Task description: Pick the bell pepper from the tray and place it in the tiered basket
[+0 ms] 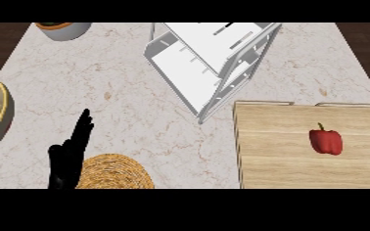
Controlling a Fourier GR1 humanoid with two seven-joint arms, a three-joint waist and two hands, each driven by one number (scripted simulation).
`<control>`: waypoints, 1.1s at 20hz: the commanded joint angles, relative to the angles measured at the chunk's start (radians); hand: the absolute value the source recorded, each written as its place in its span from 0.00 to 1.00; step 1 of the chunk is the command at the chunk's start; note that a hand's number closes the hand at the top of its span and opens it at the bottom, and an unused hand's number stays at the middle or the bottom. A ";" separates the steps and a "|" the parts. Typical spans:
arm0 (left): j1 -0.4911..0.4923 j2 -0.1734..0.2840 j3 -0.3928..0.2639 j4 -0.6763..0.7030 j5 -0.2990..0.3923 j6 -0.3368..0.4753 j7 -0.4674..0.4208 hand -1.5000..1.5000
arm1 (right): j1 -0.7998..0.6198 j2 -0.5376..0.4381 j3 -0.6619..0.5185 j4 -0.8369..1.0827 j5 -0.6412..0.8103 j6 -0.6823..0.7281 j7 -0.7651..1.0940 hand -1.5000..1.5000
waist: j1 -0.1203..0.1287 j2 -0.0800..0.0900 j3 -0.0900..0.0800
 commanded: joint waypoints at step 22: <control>0.013 -0.081 -0.031 0.007 -0.058 0.026 0.012 0.50 | -0.089 -0.054 0.310 -0.299 0.497 -0.123 0.526 0.00 | 0.018 0.005 -0.007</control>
